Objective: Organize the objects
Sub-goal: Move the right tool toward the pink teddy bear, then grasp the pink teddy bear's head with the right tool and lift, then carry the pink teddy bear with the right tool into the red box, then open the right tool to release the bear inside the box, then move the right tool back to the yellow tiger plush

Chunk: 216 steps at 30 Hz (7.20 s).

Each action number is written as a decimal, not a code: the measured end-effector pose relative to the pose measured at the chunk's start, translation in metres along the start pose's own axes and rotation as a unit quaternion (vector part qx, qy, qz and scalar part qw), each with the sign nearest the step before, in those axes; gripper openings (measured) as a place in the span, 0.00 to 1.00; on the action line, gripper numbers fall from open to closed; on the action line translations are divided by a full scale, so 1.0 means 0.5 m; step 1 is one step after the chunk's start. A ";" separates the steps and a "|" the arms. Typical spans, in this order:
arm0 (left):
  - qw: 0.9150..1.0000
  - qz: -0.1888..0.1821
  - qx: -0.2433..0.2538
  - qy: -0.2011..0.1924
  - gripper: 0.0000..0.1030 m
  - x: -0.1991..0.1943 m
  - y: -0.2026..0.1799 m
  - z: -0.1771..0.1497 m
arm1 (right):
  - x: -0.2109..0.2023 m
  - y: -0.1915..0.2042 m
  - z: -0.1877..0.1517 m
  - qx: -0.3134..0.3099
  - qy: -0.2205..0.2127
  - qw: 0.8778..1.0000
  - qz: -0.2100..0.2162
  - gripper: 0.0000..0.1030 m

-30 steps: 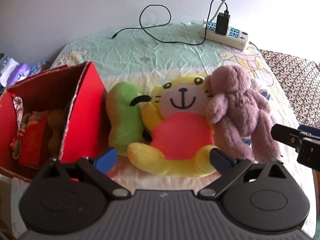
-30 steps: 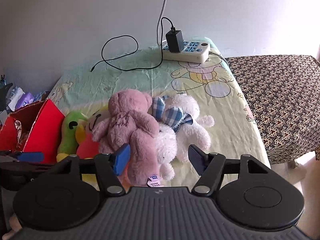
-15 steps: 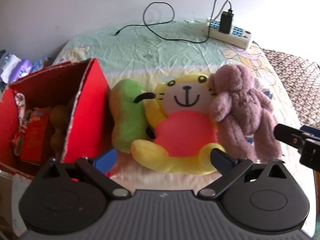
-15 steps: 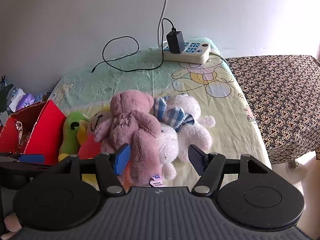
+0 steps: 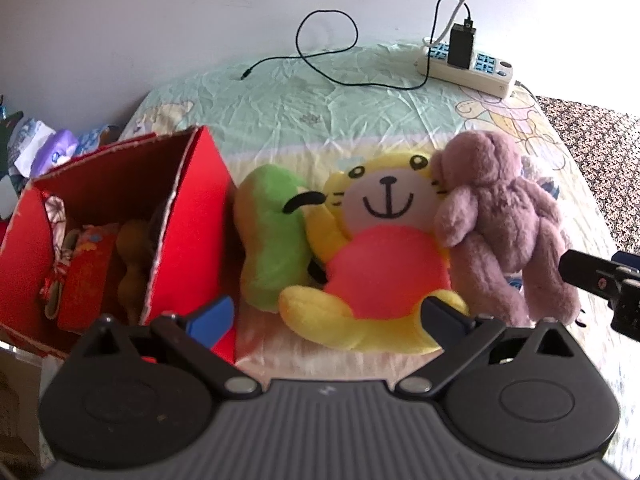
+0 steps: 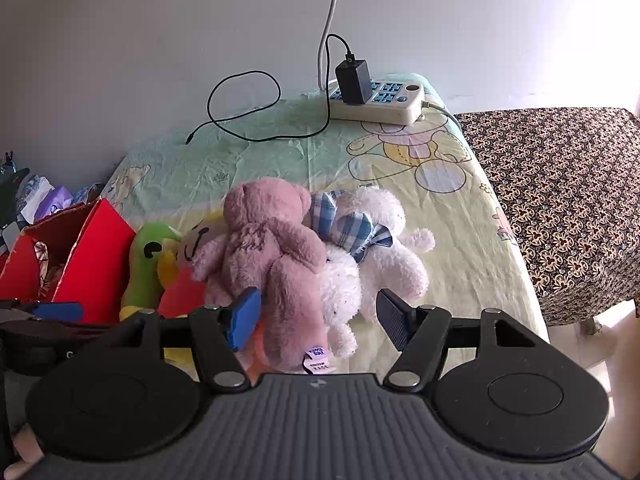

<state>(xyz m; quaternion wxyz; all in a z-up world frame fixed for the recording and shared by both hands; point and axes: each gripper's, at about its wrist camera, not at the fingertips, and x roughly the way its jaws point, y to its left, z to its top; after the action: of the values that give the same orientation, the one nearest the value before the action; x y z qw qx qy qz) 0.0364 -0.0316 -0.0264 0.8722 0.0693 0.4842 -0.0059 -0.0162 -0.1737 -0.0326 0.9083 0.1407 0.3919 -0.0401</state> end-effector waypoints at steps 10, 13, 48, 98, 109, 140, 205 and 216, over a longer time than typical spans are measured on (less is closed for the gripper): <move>1.000 0.003 0.016 -0.010 0.97 0.000 -0.006 0.017 | 0.002 -0.018 0.015 0.021 0.013 1.000 0.013 0.62; 1.000 0.003 0.022 -0.013 0.97 0.000 -0.010 0.024 | 0.002 -0.023 0.021 0.027 0.011 0.999 0.019 0.59; 0.999 -0.042 0.023 0.001 0.97 0.006 -0.006 0.031 | 0.081 -0.036 0.044 0.058 0.014 0.990 0.128 0.55; 0.980 -0.157 0.108 -0.052 0.30 -0.106 -0.033 -0.003 | -0.049 -0.034 0.012 0.147 -0.022 0.939 0.311 0.20; 0.973 -0.153 0.081 -0.150 0.30 -0.203 0.175 0.012 | -0.089 0.178 0.060 0.094 -0.082 0.925 0.358 0.20; 1.000 -0.003 0.004 -0.025 0.30 0.078 0.696 -0.043 | 0.265 0.639 -0.037 0.175 0.127 0.898 0.382 0.20; 0.967 -0.209 0.071 -0.128 0.59 -0.071 0.459 -0.055 | -0.013 0.355 -0.071 0.151 -0.059 0.955 0.249 0.31; 0.954 -0.269 0.115 -0.062 0.67 -0.030 0.193 -0.070 | -0.036 0.072 -0.121 0.238 -0.053 0.955 0.169 0.32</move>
<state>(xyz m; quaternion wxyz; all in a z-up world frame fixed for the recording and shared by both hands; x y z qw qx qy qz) 0.0062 0.0677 -0.0209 0.8527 0.0361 0.4258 -0.3004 -0.0645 -0.1227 -0.0508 0.8615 0.4143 0.2931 0.0146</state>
